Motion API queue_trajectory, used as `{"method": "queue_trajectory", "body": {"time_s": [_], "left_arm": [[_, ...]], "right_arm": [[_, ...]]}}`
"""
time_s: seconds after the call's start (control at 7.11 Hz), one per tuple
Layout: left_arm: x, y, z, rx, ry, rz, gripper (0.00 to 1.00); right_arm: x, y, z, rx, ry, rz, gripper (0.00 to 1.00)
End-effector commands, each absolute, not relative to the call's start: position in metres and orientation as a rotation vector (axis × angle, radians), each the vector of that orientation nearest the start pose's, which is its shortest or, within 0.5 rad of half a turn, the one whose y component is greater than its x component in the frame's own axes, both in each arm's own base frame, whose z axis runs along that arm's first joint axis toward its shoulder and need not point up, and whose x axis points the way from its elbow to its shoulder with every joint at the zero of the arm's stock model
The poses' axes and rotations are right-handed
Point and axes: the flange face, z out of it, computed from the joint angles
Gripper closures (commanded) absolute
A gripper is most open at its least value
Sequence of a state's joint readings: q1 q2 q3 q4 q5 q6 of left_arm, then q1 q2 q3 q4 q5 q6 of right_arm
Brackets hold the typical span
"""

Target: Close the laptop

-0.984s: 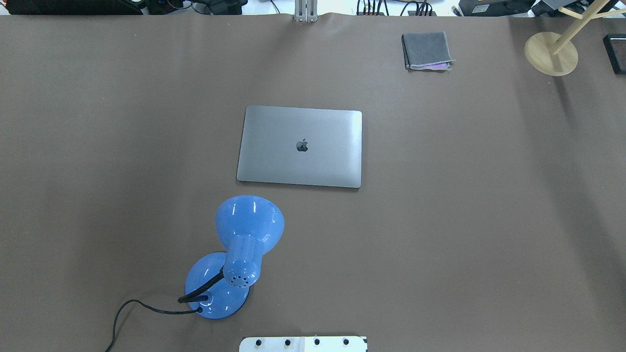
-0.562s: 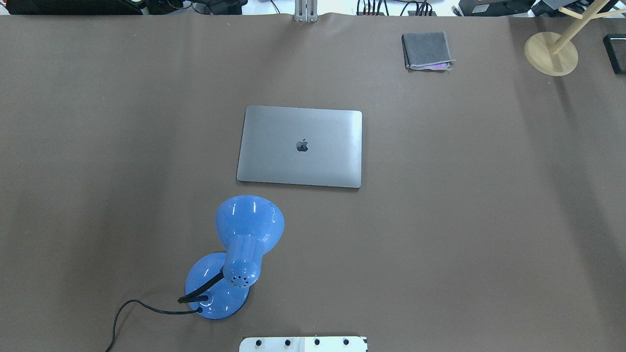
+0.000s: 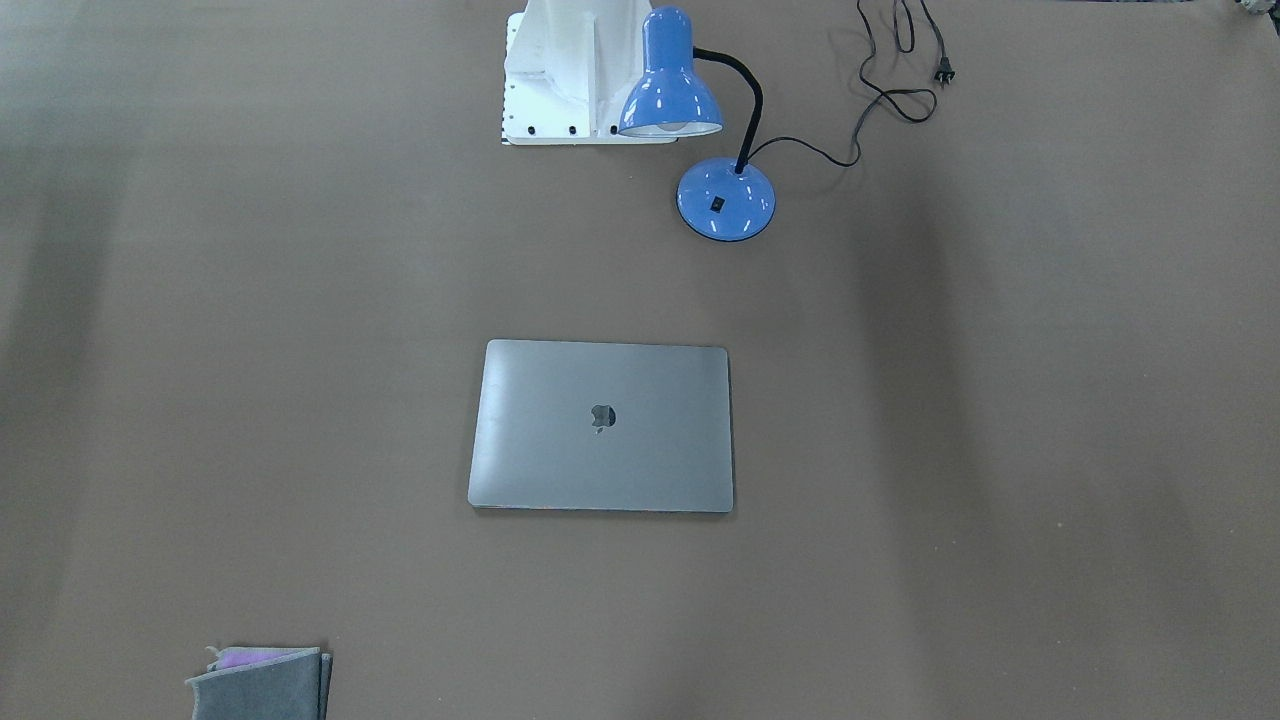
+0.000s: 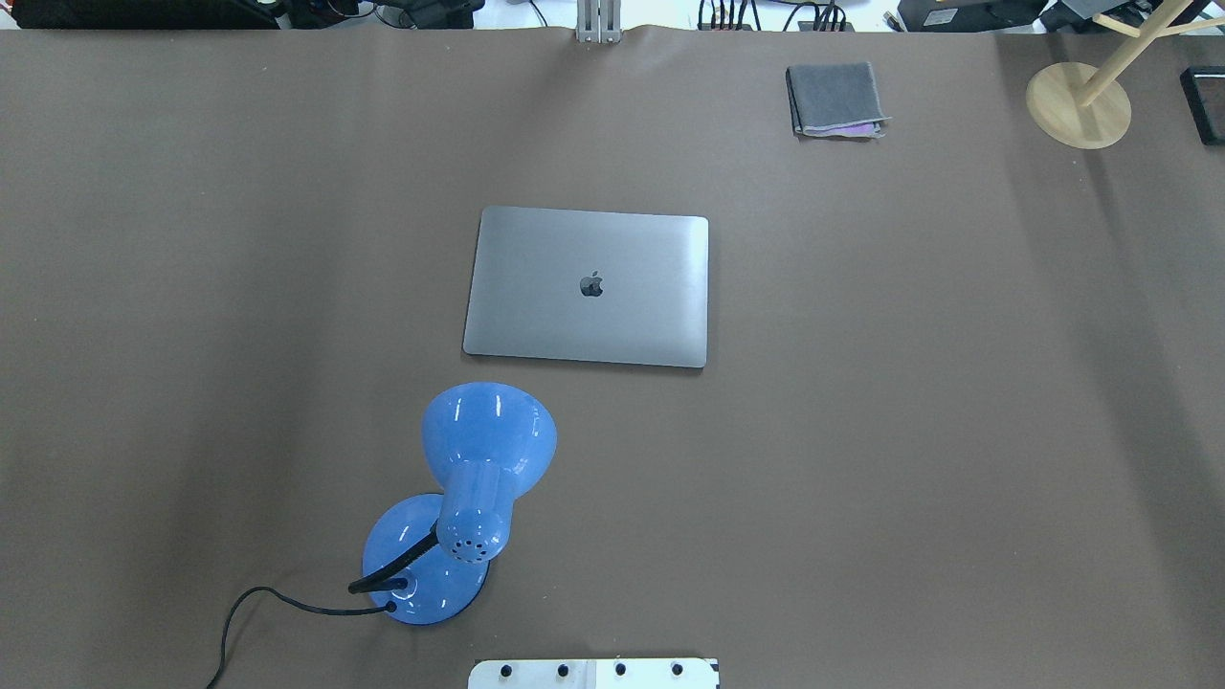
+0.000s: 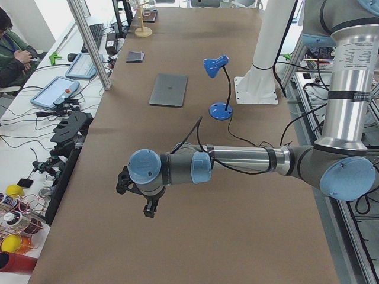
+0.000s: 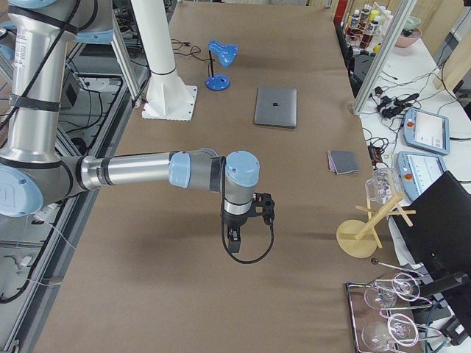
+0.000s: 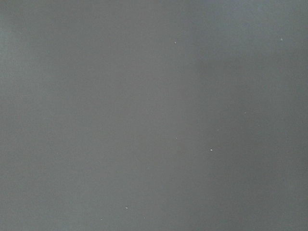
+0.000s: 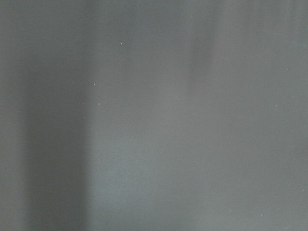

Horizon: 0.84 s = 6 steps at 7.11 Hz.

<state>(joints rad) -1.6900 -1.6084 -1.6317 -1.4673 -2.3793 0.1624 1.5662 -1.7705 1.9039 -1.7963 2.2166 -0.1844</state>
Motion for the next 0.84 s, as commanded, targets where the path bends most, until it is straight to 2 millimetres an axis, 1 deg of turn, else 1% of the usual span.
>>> {"method": "queue_trajectory", "body": {"time_s": [0.0,0.14,0.42,0.56,0.7], "left_arm": [[-0.118,-0.493,0.614,0.096,0.665,0.044,0.01],[-0.116,-0.481,0.627,0.084,0.674,0.043,0.01],[-0.116,-0.478,0.619,0.104,0.674,0.055,0.01],[-0.108,-0.481,0.61,0.115,0.674,0.079,0.01],[-0.095,-0.483,0.604,0.116,0.675,0.107,0.01]], "right_arm": [[0.071,-0.397,0.614,-0.027,-0.656,-0.154,0.0],[0.071,-0.397,0.614,-0.028,-0.656,-0.154,0.0],[0.071,-0.397,0.613,-0.023,-0.656,-0.161,0.0],[0.071,-0.397,0.612,-0.021,-0.662,-0.162,0.0],[0.069,-0.397,0.611,-0.018,-0.671,-0.165,0.0]]}}
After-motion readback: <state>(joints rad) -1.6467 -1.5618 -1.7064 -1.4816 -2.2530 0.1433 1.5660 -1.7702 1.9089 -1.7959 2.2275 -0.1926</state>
